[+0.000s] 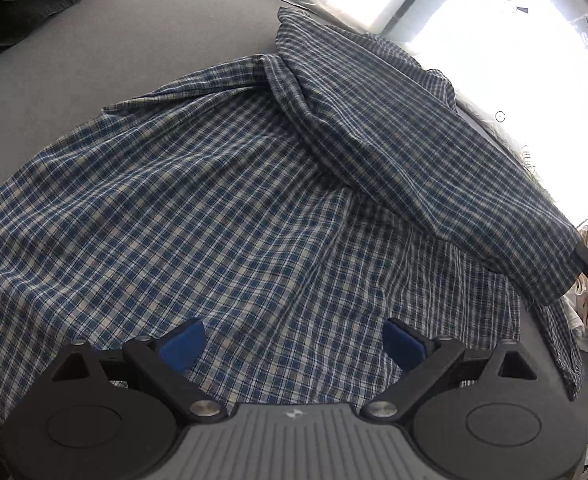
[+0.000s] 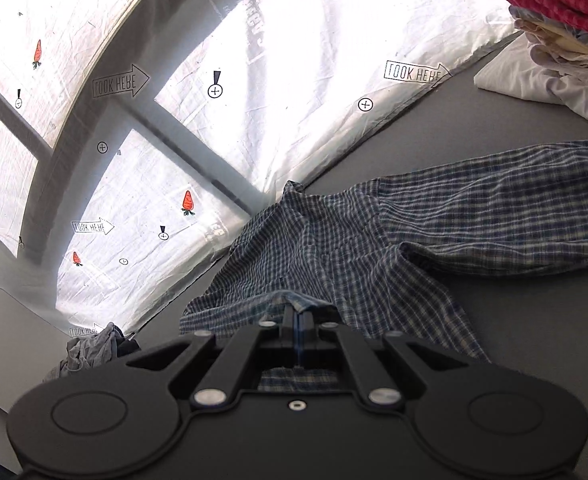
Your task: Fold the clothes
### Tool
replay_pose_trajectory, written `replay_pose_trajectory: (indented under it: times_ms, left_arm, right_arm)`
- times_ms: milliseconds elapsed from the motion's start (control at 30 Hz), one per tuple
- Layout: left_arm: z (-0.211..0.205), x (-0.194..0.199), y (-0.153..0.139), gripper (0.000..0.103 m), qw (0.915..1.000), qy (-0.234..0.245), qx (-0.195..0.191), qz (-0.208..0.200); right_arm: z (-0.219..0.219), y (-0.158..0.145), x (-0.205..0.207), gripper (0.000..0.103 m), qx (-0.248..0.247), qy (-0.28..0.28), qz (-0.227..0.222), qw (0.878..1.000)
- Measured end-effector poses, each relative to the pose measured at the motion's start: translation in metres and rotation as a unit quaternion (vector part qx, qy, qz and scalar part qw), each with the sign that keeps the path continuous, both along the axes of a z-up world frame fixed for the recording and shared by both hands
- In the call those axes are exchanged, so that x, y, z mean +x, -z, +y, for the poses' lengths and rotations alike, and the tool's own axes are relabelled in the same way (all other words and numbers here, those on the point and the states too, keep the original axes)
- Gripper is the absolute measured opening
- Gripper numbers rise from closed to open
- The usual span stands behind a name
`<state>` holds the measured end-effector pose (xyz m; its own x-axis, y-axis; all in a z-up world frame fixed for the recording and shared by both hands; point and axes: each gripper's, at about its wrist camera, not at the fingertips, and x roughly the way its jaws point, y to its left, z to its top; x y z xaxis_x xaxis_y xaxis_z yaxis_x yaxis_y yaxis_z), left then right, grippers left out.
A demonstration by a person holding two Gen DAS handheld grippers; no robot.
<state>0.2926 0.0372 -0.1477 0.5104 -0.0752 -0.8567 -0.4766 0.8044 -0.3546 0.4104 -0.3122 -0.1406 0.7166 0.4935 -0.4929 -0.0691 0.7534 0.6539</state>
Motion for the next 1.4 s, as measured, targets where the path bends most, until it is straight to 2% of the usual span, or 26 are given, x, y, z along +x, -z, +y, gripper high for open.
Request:
replay_pose_trajectory:
  times_ms: [100, 133, 200, 333, 400, 467, 533, 600, 667, 700, 733, 800, 867, 933, 1067, 1267, 1400]
  left_arm:
    - [-0.013, 0.002, 0.016, 0.095, 0.9991, -0.027, 0.005, 0.032]
    - [-0.017, 0.0, 0.018, 0.096, 0.9989, -0.034, 0.014, 0.029]
    - [-0.025, -0.003, 0.02, 0.102, 0.9982, -0.046, 0.026, 0.028]
    - [-0.035, 0.002, 0.021, 0.103, 0.9962, -0.054, 0.049, 0.047]
    - [-0.04, 0.007, 0.021, 0.103, 0.9945, -0.057, 0.065, 0.061]
    - [-0.044, 0.012, 0.02, 0.103, 0.992, -0.06, 0.081, 0.076]
    - [-0.05, 0.019, 0.022, 0.103, 0.9884, -0.063, 0.101, 0.094]
    - [-0.056, 0.027, 0.026, 0.103, 0.9834, -0.061, 0.126, 0.116]
    - [-0.06, 0.034, 0.027, 0.103, 0.9801, -0.062, 0.139, 0.127]
    - [-0.058, 0.034, 0.027, 0.103, 0.9799, -0.069, 0.137, 0.128]
    - [-0.057, 0.033, 0.027, 0.103, 0.9799, -0.075, 0.135, 0.127]
    - [-0.058, 0.033, 0.027, 0.103, 0.9788, -0.082, 0.141, 0.124]
    - [-0.058, 0.032, 0.027, 0.103, 0.978, -0.086, 0.144, 0.124]
    - [-0.058, 0.034, 0.026, 0.103, 0.9777, -0.086, 0.141, 0.129]
    - [-0.058, 0.037, 0.025, 0.103, 0.9771, -0.086, 0.139, 0.136]
    - [-0.057, 0.04, 0.024, 0.103, 0.9768, -0.088, 0.135, 0.141]
    - [-0.056, 0.041, 0.023, 0.103, 0.9764, -0.09, 0.133, 0.144]
  right_arm:
    - [-0.017, 0.017, 0.009, 0.001, -0.043, -0.022, 0.04, 0.998]
    - [-0.02, 0.025, 0.011, 0.002, -0.048, -0.032, 0.052, 0.997]
    - [-0.027, 0.038, 0.013, 0.005, -0.051, -0.047, 0.073, 0.995]
    - [-0.034, 0.054, 0.02, 0.012, -0.045, -0.068, 0.106, 0.991]
    - [-0.033, 0.057, 0.029, 0.02, -0.049, -0.081, 0.11, 0.989]
    - [-0.029, 0.058, 0.043, 0.043, -0.061, -0.096, 0.109, 0.988]
    - [-0.022, 0.06, 0.061, 0.058, -0.07, -0.122, 0.118, 0.983]
    - [-0.017, 0.065, 0.075, 0.054, -0.071, -0.146, 0.124, 0.979]
    - [-0.013, 0.064, 0.081, 0.037, -0.07, -0.172, 0.121, 0.975]
    - [-0.011, 0.062, 0.082, 0.032, -0.069, -0.186, 0.117, 0.973]
    - [-0.009, 0.06, 0.083, 0.021, -0.068, -0.201, 0.112, 0.971]
    - [-0.006, 0.054, 0.081, 0.014, -0.075, -0.232, 0.087, 0.966]
    - [-0.009, 0.047, 0.082, 0.007, -0.069, -0.24, 0.062, 0.966]
    - [-0.014, 0.038, 0.084, 0.006, -0.056, -0.24, 0.036, 0.968]
    - [-0.031, 0.011, 0.099, 0.006, -0.038, -0.204, -0.014, 0.978]
    - [-0.067, -0.026, 0.125, 0.005, -0.053, -0.136, -0.085, 0.986]
    - [-0.095, -0.036, 0.135, 0.005, -0.061, -0.09, -0.1, 0.989]
